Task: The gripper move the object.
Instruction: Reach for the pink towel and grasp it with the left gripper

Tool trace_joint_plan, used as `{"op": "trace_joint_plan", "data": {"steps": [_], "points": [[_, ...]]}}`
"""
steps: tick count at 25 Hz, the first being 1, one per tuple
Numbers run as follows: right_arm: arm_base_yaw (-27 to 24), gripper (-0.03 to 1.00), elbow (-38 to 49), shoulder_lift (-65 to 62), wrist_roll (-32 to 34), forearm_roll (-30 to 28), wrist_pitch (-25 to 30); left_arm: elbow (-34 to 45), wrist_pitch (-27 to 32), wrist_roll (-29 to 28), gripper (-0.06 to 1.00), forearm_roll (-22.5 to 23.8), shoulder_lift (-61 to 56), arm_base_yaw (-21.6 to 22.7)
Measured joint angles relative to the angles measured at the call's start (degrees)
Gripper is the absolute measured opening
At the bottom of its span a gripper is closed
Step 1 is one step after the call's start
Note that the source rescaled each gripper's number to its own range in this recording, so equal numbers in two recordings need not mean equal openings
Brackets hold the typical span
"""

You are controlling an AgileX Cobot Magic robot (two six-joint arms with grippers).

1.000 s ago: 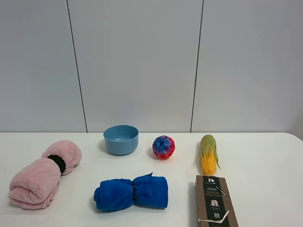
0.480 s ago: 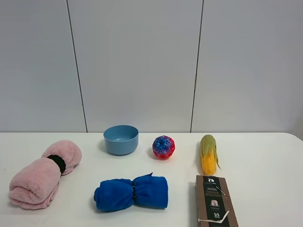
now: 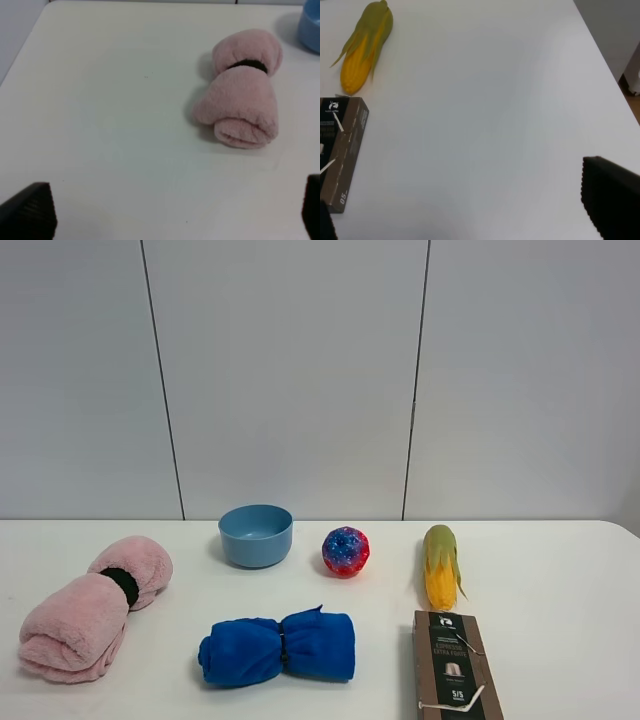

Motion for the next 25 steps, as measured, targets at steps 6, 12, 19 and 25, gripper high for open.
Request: {"op": "trace_joint_plan", "data": {"steps": [6,12,19,25], "points": [[0.00,1.00,0.00,0.00,0.00,0.00,0.00,0.00,-0.06,0.00,1.00,0.00,1.93,0.00],[0.00,1.00,0.00,0.00,0.00,0.00,0.00,-6.00,-6.18,0.00,1.00,-0.15,17.99,0.00],[0.00,1.00,0.00,0.00,0.00,0.00,0.00,-19.81,-17.67,0.00,1.00,-3.48,46.30,0.00],[0.00,1.00,0.00,0.00,0.00,0.00,0.00,-30.01,-20.47,0.57,1.00,-5.00,67.24,0.00]]}}
